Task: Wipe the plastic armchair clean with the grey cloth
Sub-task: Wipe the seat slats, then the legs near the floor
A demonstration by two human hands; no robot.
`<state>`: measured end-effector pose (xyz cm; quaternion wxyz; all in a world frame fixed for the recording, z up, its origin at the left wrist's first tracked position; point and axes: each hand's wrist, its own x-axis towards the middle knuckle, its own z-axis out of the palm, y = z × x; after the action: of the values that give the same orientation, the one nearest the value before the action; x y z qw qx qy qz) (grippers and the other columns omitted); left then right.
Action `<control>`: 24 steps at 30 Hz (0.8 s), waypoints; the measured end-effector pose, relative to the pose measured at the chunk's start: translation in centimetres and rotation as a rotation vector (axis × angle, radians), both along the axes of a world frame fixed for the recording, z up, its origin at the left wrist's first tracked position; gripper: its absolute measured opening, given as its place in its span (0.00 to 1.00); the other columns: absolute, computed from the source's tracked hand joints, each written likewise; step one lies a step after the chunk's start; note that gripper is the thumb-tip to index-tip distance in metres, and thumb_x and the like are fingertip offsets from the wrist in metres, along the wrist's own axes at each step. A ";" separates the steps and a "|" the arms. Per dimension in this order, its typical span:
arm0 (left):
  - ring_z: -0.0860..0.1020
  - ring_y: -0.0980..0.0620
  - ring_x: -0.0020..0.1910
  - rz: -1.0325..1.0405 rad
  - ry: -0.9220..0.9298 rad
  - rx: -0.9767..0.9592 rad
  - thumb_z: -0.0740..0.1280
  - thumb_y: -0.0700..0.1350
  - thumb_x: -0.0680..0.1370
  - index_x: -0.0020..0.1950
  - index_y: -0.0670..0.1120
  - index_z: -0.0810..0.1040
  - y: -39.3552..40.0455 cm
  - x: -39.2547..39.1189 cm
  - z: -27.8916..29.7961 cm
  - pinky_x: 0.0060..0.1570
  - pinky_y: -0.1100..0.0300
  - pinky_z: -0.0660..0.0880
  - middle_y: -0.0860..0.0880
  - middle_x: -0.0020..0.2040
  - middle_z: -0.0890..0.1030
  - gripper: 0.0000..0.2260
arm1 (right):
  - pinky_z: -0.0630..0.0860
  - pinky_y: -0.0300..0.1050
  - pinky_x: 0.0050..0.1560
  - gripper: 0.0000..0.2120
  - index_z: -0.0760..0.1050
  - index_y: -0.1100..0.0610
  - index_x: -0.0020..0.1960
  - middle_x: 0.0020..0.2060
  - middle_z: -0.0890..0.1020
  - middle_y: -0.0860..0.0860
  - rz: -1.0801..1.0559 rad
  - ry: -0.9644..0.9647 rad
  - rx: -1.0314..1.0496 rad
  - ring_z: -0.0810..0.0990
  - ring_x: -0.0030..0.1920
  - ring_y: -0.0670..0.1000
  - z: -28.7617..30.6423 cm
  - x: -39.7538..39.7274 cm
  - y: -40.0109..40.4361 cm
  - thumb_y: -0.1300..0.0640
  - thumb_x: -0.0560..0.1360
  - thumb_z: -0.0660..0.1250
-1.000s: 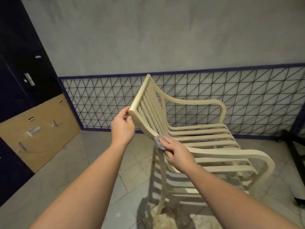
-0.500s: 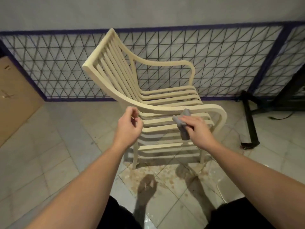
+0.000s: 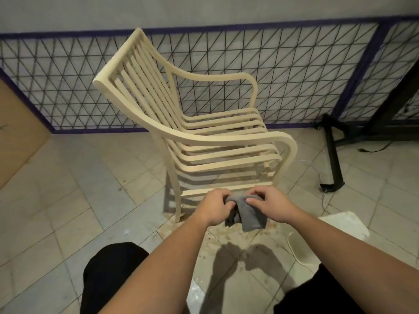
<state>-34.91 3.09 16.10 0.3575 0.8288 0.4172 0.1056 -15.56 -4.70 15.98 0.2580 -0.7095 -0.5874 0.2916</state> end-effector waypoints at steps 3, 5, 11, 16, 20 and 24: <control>0.77 0.51 0.41 0.050 -0.012 -0.092 0.67 0.45 0.77 0.43 0.48 0.78 -1.9 -0.5 -1.3 0.42 0.57 0.74 0.51 0.41 0.80 0.04 | 0.74 0.45 0.41 0.09 0.77 0.52 0.41 0.36 0.80 0.47 0.021 -0.024 -0.111 0.78 0.39 0.49 -1.4 -0.1 -1.5 0.49 0.77 0.70; 0.73 0.57 0.34 0.111 -0.070 -0.202 0.68 0.43 0.76 0.42 0.49 0.74 -3.5 -0.7 -2.0 0.37 0.59 0.70 0.53 0.36 0.77 0.05 | 0.70 0.40 0.37 0.11 0.75 0.55 0.42 0.35 0.80 0.48 0.012 -0.023 -0.143 0.78 0.39 0.50 -2.1 -0.4 -2.2 0.49 0.78 0.68; 0.74 0.49 0.39 0.224 -0.137 -0.322 0.67 0.42 0.78 0.46 0.48 0.70 -5.3 0.2 -3.3 0.38 0.56 0.70 0.50 0.39 0.76 0.06 | 0.70 0.39 0.37 0.10 0.74 0.56 0.45 0.37 0.79 0.47 -0.018 0.014 -0.142 0.77 0.40 0.48 -2.9 -0.1 -2.7 0.49 0.78 0.68; 0.74 0.51 0.41 0.297 -0.222 -0.324 0.63 0.37 0.82 0.55 0.39 0.73 -4.7 4.0 -2.9 0.31 0.71 0.70 0.46 0.45 0.77 0.04 | 0.72 0.32 0.38 0.10 0.77 0.55 0.53 0.40 0.79 0.49 -0.112 0.128 -0.140 0.77 0.40 0.48 -1.8 3.5 -4.1 0.58 0.74 0.73; 0.78 0.44 0.46 0.232 -0.241 -0.326 0.63 0.38 0.81 0.56 0.40 0.74 -4.6 10.4 -2.4 0.40 0.58 0.77 0.43 0.48 0.80 0.05 | 0.78 0.44 0.46 0.08 0.80 0.52 0.50 0.41 0.82 0.50 -0.319 0.179 -0.135 0.80 0.43 0.49 -2.0 9.1 -6.1 0.57 0.72 0.75; 0.81 0.50 0.46 0.150 -0.248 -0.329 0.66 0.42 0.80 0.54 0.44 0.78 -4.8 18.0 -2.5 0.39 0.62 0.74 0.47 0.47 0.83 0.04 | 0.77 0.47 0.45 0.06 0.77 0.53 0.43 0.36 0.81 0.49 -0.585 0.299 -0.049 0.79 0.38 0.49 -2.9 15.1 -9.1 0.52 0.76 0.71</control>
<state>-16.93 -1.75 13.59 0.5278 0.7067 0.4420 0.1634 -0.50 -13.76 13.09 0.3970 -0.8034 -0.3072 0.3201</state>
